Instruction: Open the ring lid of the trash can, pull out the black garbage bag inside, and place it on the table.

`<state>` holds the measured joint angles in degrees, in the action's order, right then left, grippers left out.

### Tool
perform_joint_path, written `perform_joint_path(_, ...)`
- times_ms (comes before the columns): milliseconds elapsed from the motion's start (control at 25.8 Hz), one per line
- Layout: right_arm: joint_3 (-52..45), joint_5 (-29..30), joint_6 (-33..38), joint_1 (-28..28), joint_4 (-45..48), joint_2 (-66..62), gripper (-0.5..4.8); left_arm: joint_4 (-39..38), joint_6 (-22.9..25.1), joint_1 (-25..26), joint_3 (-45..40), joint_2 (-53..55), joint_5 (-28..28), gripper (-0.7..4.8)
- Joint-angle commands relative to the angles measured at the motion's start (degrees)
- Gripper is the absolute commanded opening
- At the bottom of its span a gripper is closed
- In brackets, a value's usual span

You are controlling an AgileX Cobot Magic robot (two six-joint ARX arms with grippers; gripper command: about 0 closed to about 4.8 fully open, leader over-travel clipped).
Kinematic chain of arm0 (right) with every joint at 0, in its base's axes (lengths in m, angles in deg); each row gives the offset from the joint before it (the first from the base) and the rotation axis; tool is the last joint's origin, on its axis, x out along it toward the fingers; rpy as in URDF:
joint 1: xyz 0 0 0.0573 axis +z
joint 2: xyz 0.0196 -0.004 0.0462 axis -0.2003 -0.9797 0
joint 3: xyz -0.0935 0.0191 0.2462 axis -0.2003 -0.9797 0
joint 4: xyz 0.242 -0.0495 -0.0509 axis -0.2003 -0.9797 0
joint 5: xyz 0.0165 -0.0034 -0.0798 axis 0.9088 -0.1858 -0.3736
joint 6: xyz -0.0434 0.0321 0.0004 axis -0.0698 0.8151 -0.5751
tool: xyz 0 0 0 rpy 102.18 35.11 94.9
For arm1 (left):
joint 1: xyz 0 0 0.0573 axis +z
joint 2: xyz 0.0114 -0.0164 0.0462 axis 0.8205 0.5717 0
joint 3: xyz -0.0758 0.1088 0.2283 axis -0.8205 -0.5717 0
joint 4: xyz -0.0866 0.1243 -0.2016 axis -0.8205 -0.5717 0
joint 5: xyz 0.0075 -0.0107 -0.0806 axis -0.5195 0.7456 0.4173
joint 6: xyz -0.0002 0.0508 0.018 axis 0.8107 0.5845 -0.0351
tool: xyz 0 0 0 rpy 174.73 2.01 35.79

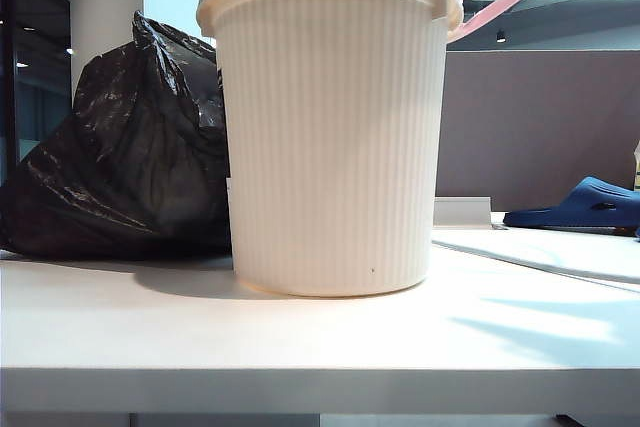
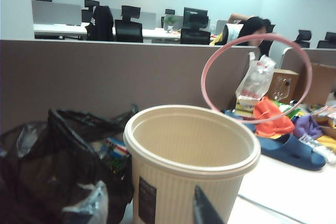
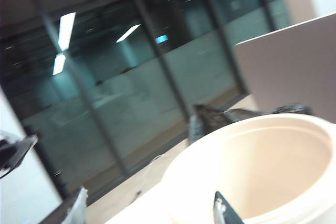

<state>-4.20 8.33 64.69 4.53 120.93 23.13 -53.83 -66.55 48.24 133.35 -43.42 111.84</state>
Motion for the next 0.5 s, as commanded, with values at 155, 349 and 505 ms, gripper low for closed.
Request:
perform_joint_path(155, 4.1, -6.1, -12.5, 0.0, -17.2, 2.1, 3.06, 3.1, 0.4, -0.2, -4.4, 0.0, 0.2, 2.00)
perform_joint_path(349, 7.5, -9.2, -20.1, 0.1, -29.1, 3.4, 3.05, 6.9, 0.5, -1.4, -9.5, -0.4, 0.1, 1.46)
perform_joint_path(505, 8.1, -12.5, -23.8, 0.2, -34.5, 5.1, 2.94, 8.3, 0.3, -1.4, -13.1, -1.5, -2.9, 1.46)
